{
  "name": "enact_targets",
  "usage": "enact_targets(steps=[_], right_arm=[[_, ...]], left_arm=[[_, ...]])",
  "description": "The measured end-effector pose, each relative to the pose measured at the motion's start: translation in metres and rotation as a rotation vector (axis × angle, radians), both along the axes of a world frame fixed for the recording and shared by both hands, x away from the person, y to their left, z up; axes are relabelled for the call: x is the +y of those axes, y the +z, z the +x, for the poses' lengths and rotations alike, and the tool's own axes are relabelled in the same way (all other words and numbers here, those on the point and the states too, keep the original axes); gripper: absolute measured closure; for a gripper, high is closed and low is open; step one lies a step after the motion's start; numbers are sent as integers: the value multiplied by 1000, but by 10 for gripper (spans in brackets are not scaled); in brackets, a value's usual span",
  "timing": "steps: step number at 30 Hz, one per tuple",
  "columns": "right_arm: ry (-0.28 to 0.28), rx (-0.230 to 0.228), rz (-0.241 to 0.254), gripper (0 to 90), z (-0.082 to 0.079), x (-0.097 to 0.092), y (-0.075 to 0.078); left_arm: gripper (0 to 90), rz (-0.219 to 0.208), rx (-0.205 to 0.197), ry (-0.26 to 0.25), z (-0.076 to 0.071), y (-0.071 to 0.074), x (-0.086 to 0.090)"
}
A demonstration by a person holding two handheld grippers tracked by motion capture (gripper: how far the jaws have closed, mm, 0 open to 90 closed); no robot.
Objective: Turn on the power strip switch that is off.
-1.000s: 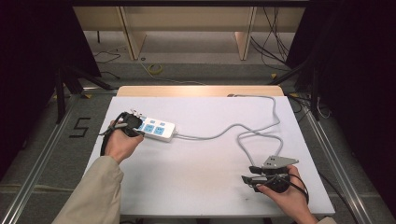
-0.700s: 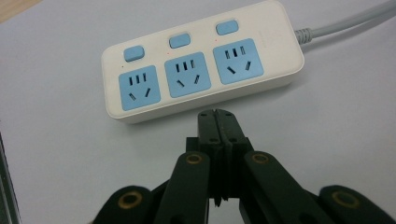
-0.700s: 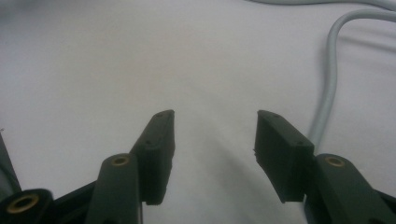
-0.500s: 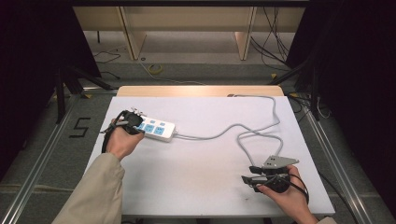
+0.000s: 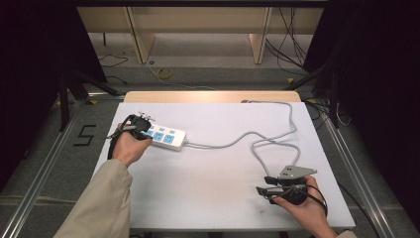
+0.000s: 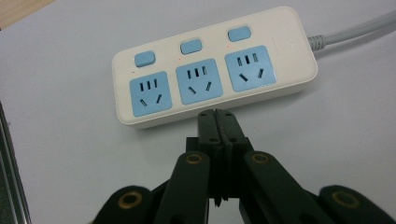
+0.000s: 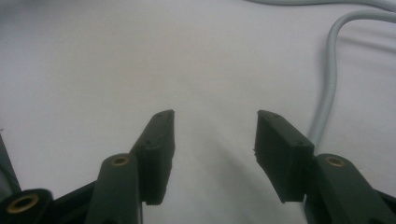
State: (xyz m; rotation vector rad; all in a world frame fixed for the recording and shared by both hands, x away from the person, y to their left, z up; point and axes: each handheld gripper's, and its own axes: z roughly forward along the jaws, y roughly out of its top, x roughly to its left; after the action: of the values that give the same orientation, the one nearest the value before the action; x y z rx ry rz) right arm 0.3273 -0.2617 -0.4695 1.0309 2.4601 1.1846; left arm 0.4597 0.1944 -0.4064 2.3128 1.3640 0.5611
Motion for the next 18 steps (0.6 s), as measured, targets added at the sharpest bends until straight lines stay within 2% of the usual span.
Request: enact_targets(steps=[18], right_arm=[[2,0,-1,486,0,0,0]], left_arm=[[900,16,19,15,15,0,4]])
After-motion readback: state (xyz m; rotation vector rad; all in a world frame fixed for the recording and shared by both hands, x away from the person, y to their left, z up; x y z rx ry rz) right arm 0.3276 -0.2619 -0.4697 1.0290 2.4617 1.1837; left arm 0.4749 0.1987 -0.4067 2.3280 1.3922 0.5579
